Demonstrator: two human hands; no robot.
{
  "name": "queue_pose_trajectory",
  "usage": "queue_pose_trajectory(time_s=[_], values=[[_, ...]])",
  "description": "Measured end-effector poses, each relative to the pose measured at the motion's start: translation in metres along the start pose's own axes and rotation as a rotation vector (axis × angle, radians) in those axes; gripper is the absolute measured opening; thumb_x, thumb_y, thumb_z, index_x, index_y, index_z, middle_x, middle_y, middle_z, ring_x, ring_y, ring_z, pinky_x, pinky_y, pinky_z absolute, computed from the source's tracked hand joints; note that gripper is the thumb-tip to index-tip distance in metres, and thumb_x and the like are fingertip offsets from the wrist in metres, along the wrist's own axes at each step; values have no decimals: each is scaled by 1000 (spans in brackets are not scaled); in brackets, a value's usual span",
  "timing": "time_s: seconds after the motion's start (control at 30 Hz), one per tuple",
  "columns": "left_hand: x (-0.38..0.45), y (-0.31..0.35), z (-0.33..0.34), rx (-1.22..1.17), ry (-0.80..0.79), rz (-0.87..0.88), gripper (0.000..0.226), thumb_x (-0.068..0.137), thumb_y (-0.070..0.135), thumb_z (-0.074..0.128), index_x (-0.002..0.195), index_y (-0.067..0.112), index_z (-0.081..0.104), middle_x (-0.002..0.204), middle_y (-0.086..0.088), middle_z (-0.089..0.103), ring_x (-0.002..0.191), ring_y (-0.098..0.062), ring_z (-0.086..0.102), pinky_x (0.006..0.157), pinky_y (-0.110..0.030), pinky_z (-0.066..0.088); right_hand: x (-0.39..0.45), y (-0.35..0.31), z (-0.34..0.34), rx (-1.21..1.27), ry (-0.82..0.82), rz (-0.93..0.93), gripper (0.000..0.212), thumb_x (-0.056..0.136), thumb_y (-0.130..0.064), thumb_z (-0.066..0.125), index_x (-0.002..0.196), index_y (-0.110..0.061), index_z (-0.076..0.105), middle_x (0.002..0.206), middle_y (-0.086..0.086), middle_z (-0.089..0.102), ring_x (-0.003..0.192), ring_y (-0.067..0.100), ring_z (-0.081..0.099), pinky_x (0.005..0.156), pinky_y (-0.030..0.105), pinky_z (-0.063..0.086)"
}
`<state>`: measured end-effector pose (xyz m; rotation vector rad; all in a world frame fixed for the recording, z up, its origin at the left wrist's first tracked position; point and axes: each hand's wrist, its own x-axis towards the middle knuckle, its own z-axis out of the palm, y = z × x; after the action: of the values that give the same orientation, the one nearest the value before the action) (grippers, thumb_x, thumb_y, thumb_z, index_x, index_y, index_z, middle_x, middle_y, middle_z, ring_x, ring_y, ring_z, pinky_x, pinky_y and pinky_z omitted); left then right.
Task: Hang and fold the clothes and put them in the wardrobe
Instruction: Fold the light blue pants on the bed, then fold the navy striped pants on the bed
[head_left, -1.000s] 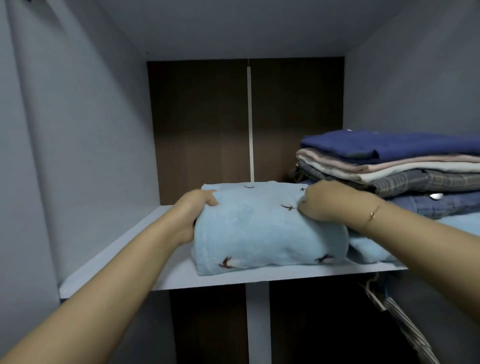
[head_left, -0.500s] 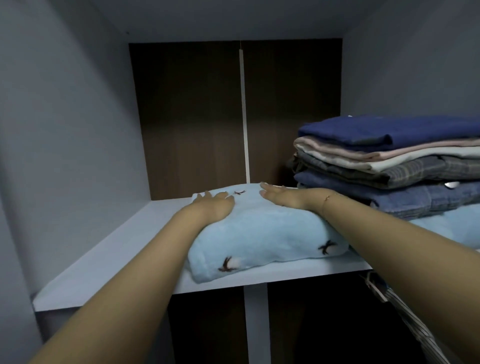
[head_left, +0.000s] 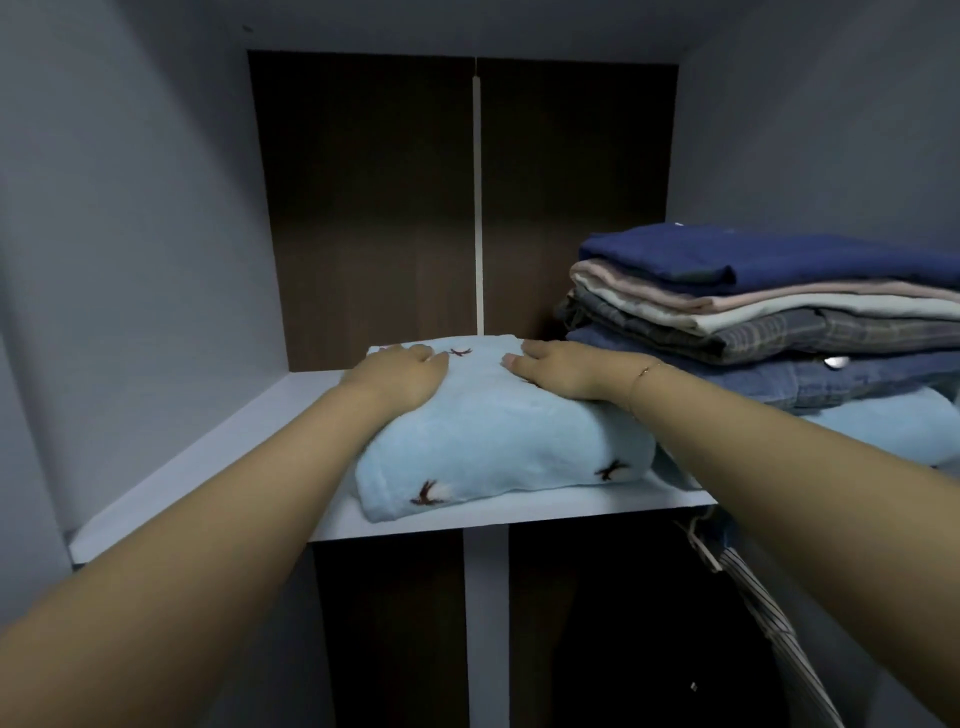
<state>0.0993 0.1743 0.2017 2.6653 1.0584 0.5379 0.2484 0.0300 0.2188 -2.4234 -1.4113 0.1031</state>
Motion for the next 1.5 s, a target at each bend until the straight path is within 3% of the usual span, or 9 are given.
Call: queue_pose_trajectory(time_s=[0.1, 0.23, 0.37, 0.57, 0.7, 0.93, 1.03, 1.2, 1.5], values=[[-45, 11, -17, 88, 225, 48, 62, 99, 60, 13, 138, 30, 51, 148, -8, 46, 135, -31, 40, 112, -50, 30, -41, 2, -7, -262, 204, -204, 65, 100, -58, 29, 152, -20, 31, 157, 4, 31, 142, 26, 30, 113, 39, 30], [-126, 34, -10, 224, 411, 39, 58, 98, 58, 21, 149, 34, 34, 159, -4, 27, 145, -24, 24, 118, -46, 19, -92, 11, -3, -291, 457, -483, 59, 101, -50, 34, 152, -22, 30, 156, 0, 35, 140, 21, 33, 104, 33, 35], [-200, 62, 9, 397, 467, -103, 59, 98, 55, 20, 153, 32, 24, 160, -5, 24, 146, -24, 22, 117, -44, 17, -137, 24, 24, -238, 299, -675, 68, 98, -54, 39, 156, -27, 15, 163, -1, 15, 148, 20, 16, 117, 35, 21], [-328, 90, 36, 542, 487, -321, 60, 99, 54, 17, 154, 30, 19, 162, -1, 16, 151, -17, 3, 121, -45, 10, -210, 34, 72, -124, 191, -954, 76, 95, -63, 34, 156, -31, 2, 164, -9, -2, 150, 10, 1, 119, 29, 3], [-466, 96, 43, 629, 485, -540, 65, 95, 56, 10, 155, 31, 17, 163, -1, 9, 151, -19, 1, 121, -47, 9, -284, 8, 115, -52, 142, -1142, 76, 94, -67, 30, 155, -33, -2, 162, -12, -4, 149, 6, -5, 119, 27, -3], [-728, 131, 56, 712, 512, -960, 62, 96, 50, 24, 153, 26, 27, 161, -6, 16, 149, -25, 14, 117, -54, 22, -469, -76, 185, 36, -36, -1545, 74, 96, -63, 28, 154, -31, -5, 160, -13, -11, 149, 6, -9, 118, 26, -11], [-844, 162, 63, 718, 499, -1170, 62, 95, 48, 27, 153, 26, 27, 162, -6, 15, 149, -25, 15, 117, -54, 22, -570, -112, 206, 92, -133, -1707, 72, 96, -63, 24, 153, -32, -6, 160, -13, -9, 149, 7, -7, 120, 28, -7], [-1025, 241, 80, 710, 517, -1534, 62, 94, 48, 29, 150, 22, 36, 160, -9, 22, 148, -27, 18, 115, -56, 25, -760, -148, 231, 147, -273, -2001, 70, 98, -54, 41, 155, -25, 15, 162, -8, 8, 150, 12, 11, 119, 26, 0], [-1211, 423, 157, 669, 666, -2183, 60, 100, 54, 19, 155, 33, 6, 163, 3, -10, 149, -14, -14, 122, -44, 2, -1051, -122, 241, 241, -552, -2592, 68, 98, -57, 31, 155, -27, 12, 162, -8, 4, 150, 11, 4, 123, 35, 8]])
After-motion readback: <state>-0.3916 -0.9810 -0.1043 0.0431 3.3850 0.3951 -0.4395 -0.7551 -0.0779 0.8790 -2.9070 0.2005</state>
